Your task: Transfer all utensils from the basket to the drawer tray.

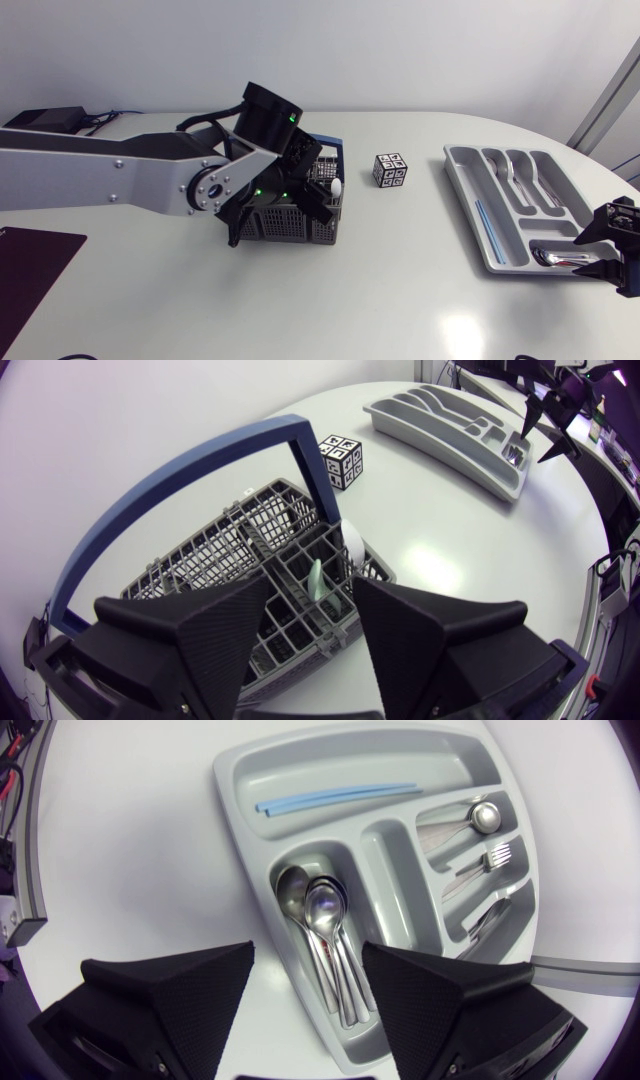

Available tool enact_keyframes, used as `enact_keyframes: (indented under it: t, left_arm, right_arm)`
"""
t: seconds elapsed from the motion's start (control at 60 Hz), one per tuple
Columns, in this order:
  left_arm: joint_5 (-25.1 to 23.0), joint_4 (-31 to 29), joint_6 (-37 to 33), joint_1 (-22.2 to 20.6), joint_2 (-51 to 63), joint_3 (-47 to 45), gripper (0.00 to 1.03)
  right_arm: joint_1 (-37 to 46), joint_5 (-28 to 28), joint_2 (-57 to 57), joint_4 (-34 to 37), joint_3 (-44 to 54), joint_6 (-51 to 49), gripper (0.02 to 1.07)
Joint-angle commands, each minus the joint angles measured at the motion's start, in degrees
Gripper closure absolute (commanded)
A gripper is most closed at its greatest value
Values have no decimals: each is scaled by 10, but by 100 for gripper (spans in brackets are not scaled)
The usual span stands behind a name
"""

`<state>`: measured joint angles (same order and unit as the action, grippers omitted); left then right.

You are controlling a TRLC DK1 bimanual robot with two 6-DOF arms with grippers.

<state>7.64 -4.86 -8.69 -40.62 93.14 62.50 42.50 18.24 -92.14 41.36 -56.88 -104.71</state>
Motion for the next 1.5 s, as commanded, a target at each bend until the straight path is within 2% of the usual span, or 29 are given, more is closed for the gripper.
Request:
enact_keyframes:
  t: [0.0, 0.133, 0.367, 0.7, 0.783, 1.133, 1.183, 1.483]
  left_arm:
    - [8, 21, -24, 2, 14, -10, 43]
    - [14, 50, -32, 5, 22, -18, 43]
    - [18, 54, -32, 5, 48, -17, 45]
    - [25, 57, -28, 13, 60, -14, 80]
    - [25, 57, -27, 13, 61, -14, 84]
    - [25, 57, -26, 13, 54, -19, 89]
    - [25, 57, -26, 12, 49, -20, 93]
    - [29, 57, -34, 13, 9, -25, 93]
  right_arm:
    - [-3, 21, 32, 29, 16, 11, 17]
    - [-17, 45, 67, 61, 25, 29, 7]
    - [-50, 75, 126, 80, 62, 54, 7]
    - [-88, 85, 168, 85, 98, 79, 7]
    - [-94, 89, 177, 89, 100, 84, 7]
    - [-137, 95, 231, 106, 129, 114, 7]
    - [-148, 95, 236, 105, 136, 122, 7]
    - [-205, 95, 269, 104, 156, 166, 7]
